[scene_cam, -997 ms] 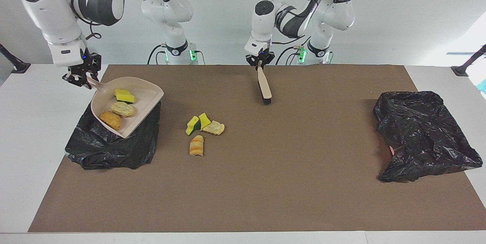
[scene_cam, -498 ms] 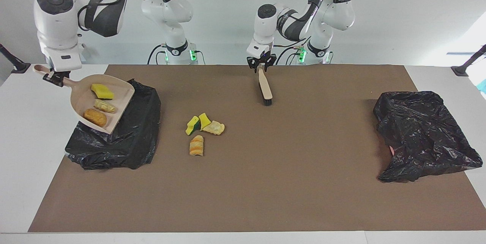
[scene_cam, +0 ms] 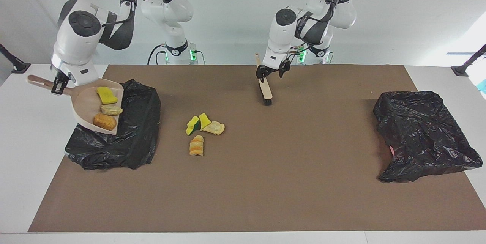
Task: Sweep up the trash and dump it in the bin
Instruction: 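Tip the dustpan into the black bag while the left gripper drops the brush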
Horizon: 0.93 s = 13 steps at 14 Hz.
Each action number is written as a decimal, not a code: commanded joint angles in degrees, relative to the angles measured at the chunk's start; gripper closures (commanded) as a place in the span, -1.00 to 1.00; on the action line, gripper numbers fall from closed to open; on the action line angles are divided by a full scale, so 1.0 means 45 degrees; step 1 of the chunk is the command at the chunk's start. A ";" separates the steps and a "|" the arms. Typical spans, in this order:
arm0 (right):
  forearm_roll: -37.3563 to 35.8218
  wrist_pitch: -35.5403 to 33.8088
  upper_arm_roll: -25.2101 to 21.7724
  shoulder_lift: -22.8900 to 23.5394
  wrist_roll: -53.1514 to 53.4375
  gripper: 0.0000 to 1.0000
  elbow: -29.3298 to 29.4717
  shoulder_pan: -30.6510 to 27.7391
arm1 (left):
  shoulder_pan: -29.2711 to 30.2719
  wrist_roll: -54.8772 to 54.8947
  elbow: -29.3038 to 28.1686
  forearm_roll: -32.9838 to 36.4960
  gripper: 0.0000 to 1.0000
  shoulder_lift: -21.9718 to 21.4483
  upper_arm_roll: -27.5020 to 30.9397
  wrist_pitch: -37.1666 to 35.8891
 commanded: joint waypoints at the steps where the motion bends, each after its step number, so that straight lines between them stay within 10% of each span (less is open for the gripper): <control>1: -0.0980 -0.0231 0.0066 -0.0185 -0.0614 1.00 0.0009 0.0353 | 0.1783 0.2177 0.1297 0.0213 -1.00 0.0157 -0.0059 -0.1358; 13: -0.3754 -0.2302 0.0144 -0.1180 0.2271 1.00 -0.0750 0.2287 | 0.8233 0.9665 0.6159 0.0350 -1.00 0.0624 -0.0058 -0.5244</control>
